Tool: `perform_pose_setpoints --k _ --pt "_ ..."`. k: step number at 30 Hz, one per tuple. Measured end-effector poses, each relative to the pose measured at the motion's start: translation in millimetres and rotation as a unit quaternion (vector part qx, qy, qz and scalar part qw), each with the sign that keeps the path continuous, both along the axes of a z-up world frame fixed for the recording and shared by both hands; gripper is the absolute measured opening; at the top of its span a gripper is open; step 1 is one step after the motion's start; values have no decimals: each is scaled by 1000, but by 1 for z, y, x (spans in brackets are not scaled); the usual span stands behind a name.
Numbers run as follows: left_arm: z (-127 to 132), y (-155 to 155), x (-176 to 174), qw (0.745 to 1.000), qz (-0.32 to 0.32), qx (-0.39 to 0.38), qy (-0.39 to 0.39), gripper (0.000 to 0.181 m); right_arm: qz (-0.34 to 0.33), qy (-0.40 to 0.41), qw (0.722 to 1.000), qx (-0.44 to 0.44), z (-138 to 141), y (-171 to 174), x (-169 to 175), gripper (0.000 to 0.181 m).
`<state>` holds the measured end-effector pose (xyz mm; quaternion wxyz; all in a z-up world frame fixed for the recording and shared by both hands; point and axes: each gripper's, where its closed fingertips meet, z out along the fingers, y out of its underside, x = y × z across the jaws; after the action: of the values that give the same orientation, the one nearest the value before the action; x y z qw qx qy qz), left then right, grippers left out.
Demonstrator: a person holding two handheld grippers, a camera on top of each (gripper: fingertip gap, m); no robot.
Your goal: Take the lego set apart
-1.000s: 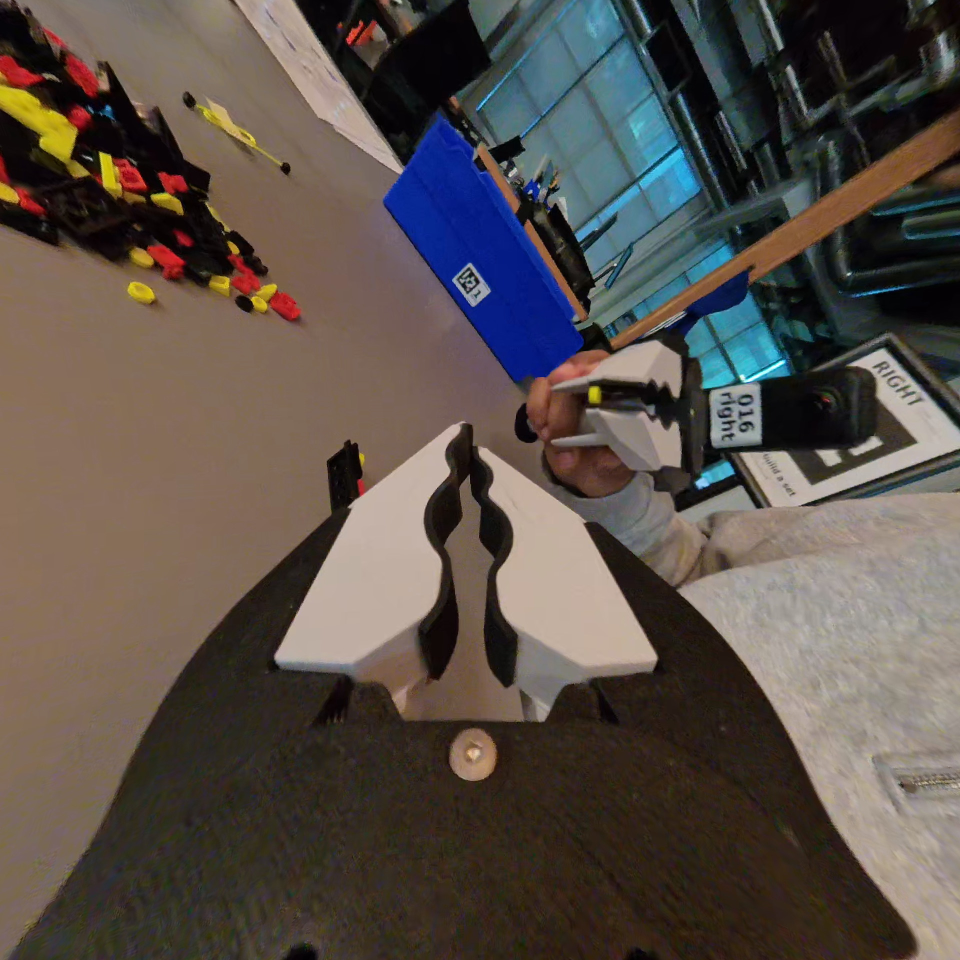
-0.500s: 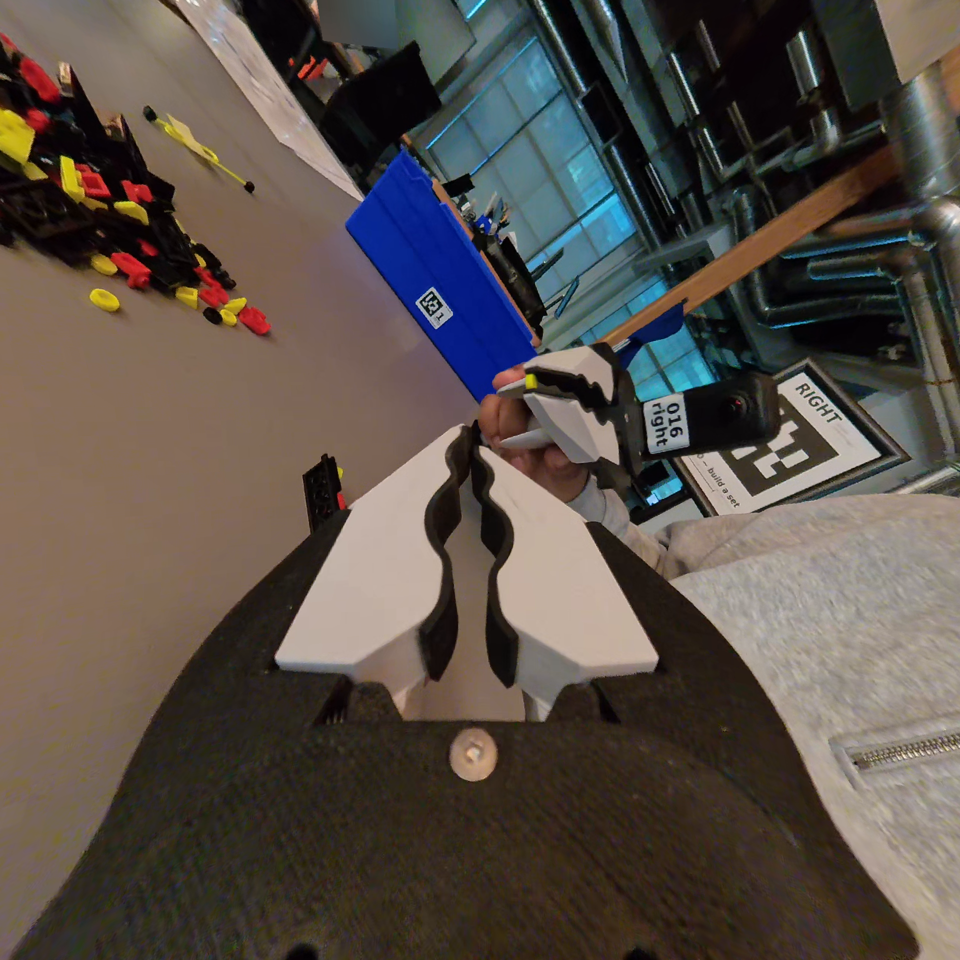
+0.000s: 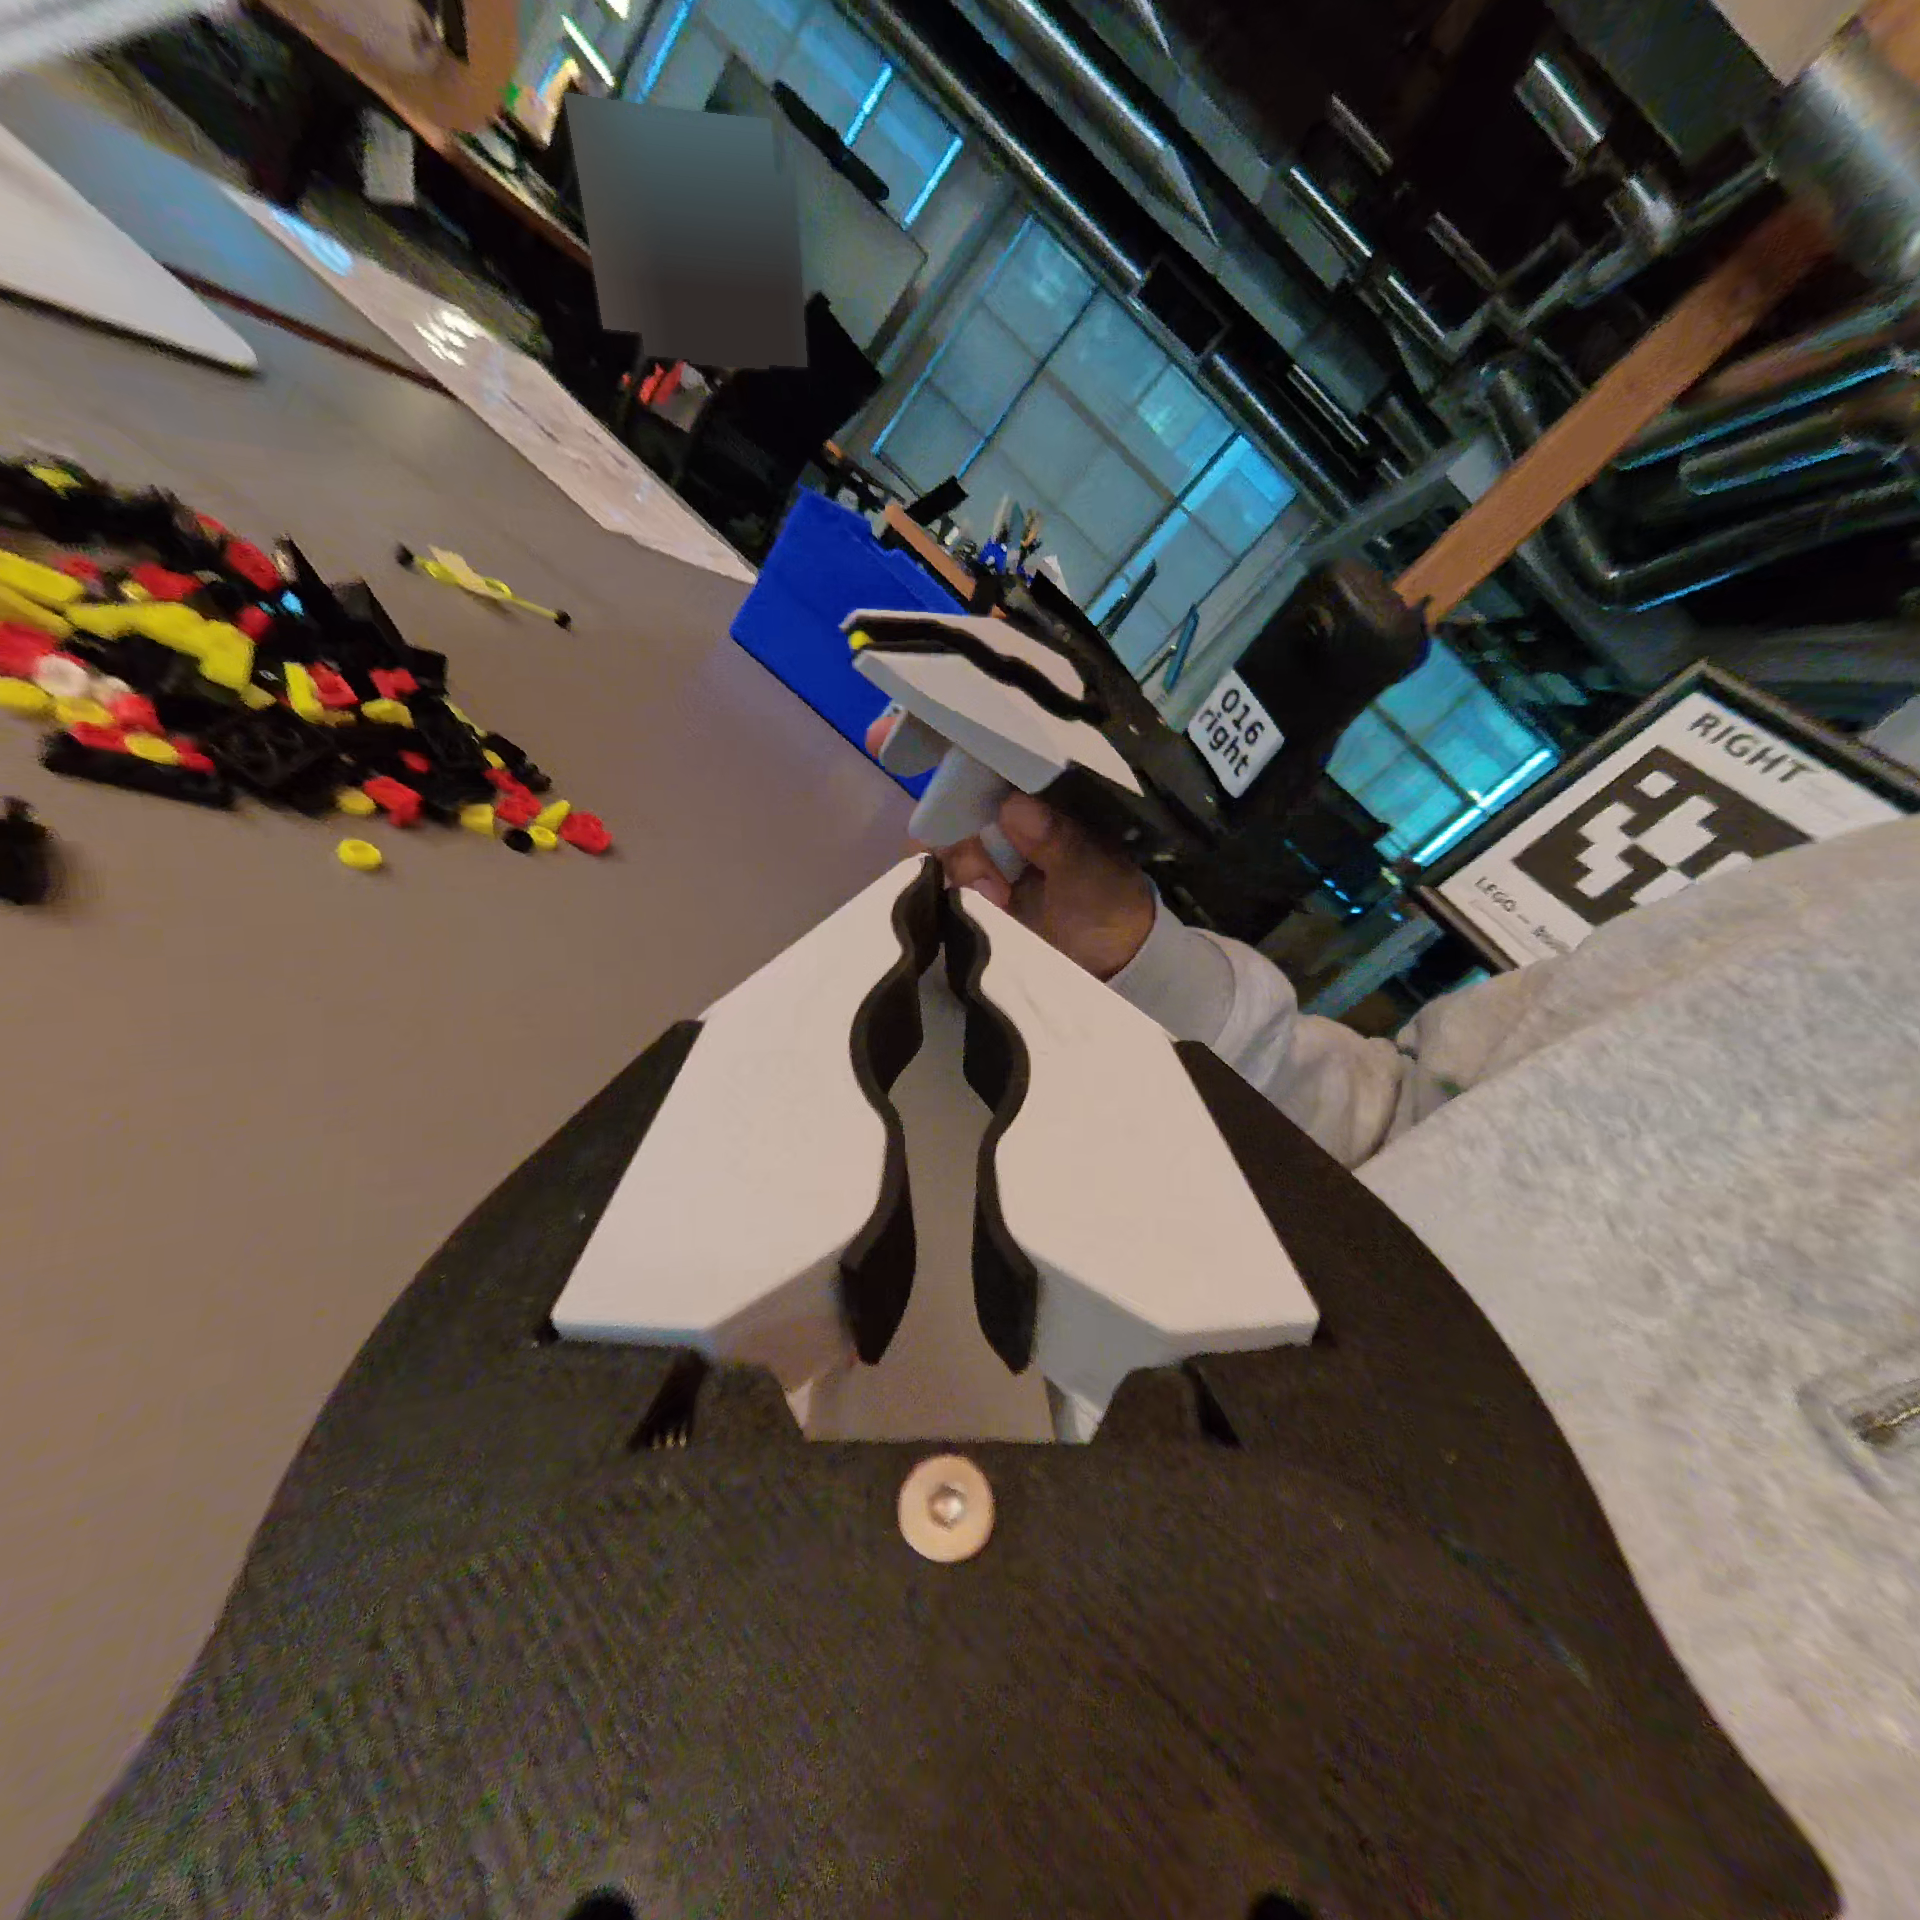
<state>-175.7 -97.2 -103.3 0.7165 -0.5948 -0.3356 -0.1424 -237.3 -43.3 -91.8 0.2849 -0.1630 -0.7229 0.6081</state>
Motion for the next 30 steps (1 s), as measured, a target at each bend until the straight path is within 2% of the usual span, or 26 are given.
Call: perform_pose_setpoints --k 1,8,13,19,21,24,26,28,30 --pt "0 -3 -3 1000 10 -3 9 0 1 -7 1000 7 -3 -2 -10 4" --pt "-3 -25 -32 996 79 19 25 0 21 -89 995 35 -36 -17 -69 5" --pt "6 -40 -58 990 109 93 14 0 43 -126 990 37 -47 -17 -86 17" --pt "7 -30 -66 991 90 91 22 0 38 -169 980 93 -59 -17 -102 41" --pt "8 -32 -65 991 92 97 26 0 49 -149 983 90 -41 -26 -104 33" --pt "12 -39 -65 987 95 127 17 0 68 -49 996 39 26 -59 -110 22" --pt "15 -43 -63 984 90 150 6 0 99 -1 994 47 62 -100 -115 20" --pt "16 -46 -60 983 84 163 0 0 135 9 986 102 76 -152 -124 21" --pt "16 -44 -53 984 71 161 -5 0 193 29 971 135 96 -209 -126 11"
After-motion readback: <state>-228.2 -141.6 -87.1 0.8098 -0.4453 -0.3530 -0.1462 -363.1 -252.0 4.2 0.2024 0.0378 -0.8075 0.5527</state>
